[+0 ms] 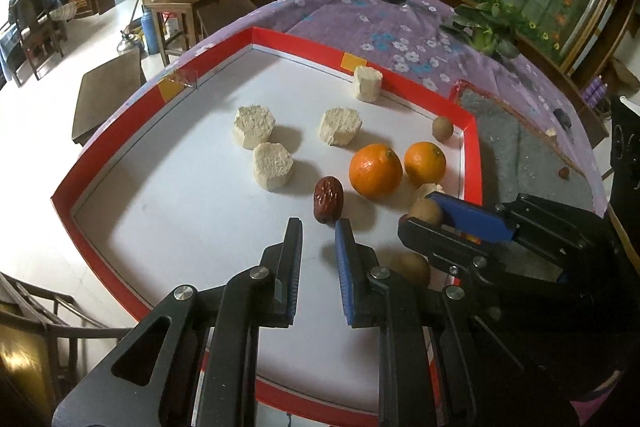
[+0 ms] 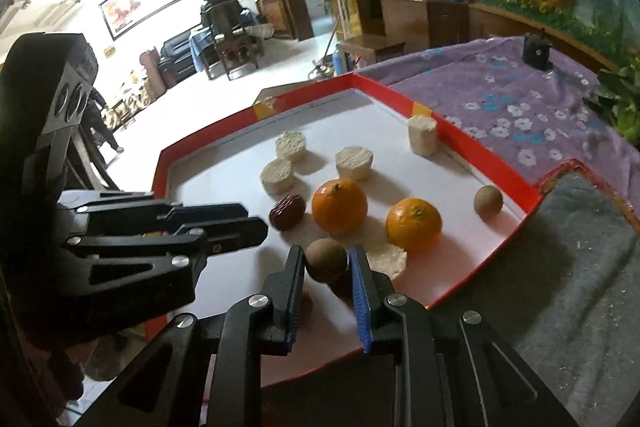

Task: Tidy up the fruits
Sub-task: 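Carry the date and brown fruit into the tray and open both grippers, then move both grippers back over the remaining items on the felt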

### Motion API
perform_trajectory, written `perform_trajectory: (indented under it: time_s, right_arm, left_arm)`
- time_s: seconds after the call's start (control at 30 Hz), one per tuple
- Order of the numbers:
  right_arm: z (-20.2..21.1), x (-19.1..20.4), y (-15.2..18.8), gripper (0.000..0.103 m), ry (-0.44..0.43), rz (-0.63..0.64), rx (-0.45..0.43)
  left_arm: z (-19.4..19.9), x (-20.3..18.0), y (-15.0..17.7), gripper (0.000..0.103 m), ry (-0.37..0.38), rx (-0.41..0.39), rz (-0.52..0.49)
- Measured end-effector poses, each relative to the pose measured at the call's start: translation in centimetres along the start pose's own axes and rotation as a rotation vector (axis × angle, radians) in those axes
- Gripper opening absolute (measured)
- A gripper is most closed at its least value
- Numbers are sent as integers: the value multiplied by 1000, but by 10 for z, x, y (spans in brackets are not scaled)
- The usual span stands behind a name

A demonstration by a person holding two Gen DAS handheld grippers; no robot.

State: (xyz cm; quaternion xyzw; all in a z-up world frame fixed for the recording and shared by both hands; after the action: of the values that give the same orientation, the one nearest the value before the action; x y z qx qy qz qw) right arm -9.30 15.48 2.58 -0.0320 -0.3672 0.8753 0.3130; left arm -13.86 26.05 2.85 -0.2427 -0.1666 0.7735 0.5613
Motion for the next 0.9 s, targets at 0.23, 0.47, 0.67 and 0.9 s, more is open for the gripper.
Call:
perform_trajectory:
  time_s: [0.23, 0.47, 0.67, 0.9]
  right_arm:
    - [17, -8, 2, 31, -15, -43, -39]
    - [46, -25, 10, 33, 26, -90, -90]
    - [75, -34, 23, 34, 92, -103, -157]
    - [98, -60, 46, 41, 133, -151, -168]
  left_arm:
    - [7, 0, -2, 51, -31, -51, 8]
    - [12, -13, -3, 51, -66, -93, -16]
    - [17, -36, -3, 51, -98, -128, -48]
    - [14, -76, -6, 51, -79, -137, -103]
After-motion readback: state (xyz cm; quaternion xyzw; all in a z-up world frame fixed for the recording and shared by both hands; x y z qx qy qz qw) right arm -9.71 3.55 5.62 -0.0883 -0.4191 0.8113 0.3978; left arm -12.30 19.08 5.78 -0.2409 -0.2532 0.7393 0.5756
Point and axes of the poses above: each gripper's, at about its wrist camera, not at the fingertips, and z roughly against the way its jaws point, x to its left, y to its underside, the point moved 1 cm from there along -z, roughly the way its jaws point, and after that the axes turned 2 degrees about y, right-handed, at the moved point
